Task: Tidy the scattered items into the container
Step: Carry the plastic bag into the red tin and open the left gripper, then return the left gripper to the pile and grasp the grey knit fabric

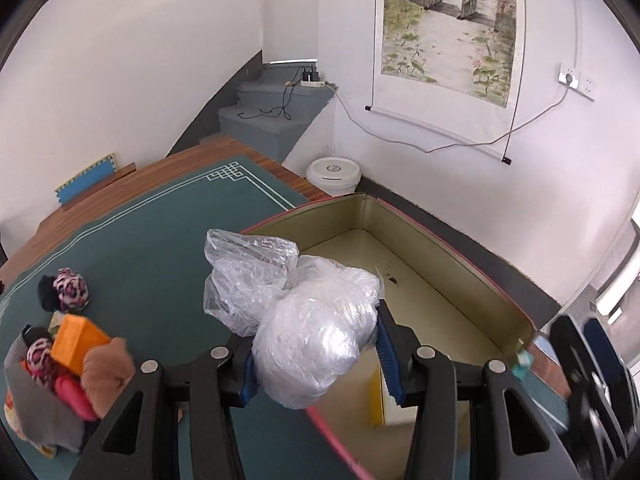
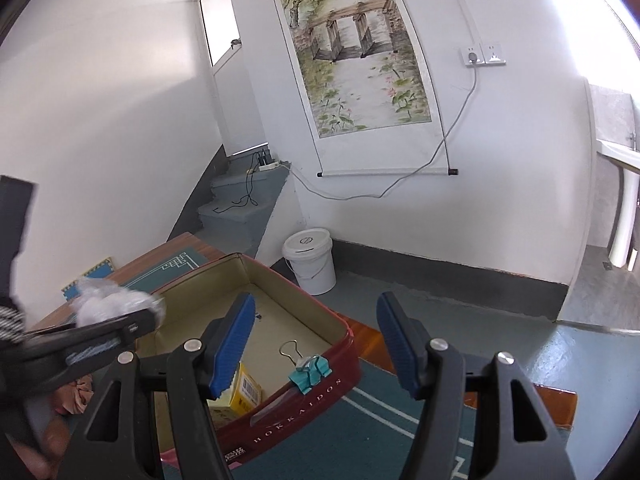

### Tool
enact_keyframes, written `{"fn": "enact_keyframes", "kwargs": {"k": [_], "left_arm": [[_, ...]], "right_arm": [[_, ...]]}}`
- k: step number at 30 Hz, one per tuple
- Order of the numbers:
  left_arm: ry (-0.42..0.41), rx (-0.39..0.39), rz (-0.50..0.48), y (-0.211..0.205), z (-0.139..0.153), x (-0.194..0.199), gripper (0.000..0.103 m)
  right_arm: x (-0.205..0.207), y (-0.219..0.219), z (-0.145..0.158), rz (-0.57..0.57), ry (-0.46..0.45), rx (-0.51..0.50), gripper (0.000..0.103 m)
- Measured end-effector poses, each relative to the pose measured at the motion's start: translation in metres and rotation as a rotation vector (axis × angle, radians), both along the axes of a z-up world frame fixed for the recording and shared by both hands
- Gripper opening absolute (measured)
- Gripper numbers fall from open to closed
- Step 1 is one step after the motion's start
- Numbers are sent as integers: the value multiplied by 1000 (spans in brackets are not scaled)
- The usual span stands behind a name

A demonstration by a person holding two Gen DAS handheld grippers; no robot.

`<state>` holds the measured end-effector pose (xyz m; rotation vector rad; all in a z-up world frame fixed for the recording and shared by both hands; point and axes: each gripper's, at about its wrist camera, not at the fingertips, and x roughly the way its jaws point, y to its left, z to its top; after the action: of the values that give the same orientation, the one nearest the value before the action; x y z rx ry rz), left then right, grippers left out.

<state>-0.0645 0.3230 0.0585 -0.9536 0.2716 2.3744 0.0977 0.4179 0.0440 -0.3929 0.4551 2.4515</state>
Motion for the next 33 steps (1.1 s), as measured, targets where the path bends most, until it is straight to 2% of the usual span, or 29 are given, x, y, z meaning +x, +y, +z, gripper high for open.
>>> {"fn": "enact_keyframes", "kwargs": {"k": [3,6,8,12,20,26,33], "left_arm": [[-25,-10,-10,6,-6,-7,51],[-45,-8,-23,9,-11,-11,65],[-43,-5,-25,9,-12,-10,69],[-55,4,-10,4,-13,-11,72],[-48,14,25,-16,-9,-4,72],[-36,12,58,-46,-4,8,72],[-35,10,140,-95,0,12,72]], "right_arm": [[0,1,0,0,2,-3,67],[-2,0,-1,6,-4,-1,67],[-3,-1,-1,9,-7,1,68],[-2,-1,-1,4,-3,5,73],[-4,-4,-2,6,-11,23,73],[-6,-10,-2,25,-10,45,73],[-10,-18,-2,31,-19,74,73]]}}
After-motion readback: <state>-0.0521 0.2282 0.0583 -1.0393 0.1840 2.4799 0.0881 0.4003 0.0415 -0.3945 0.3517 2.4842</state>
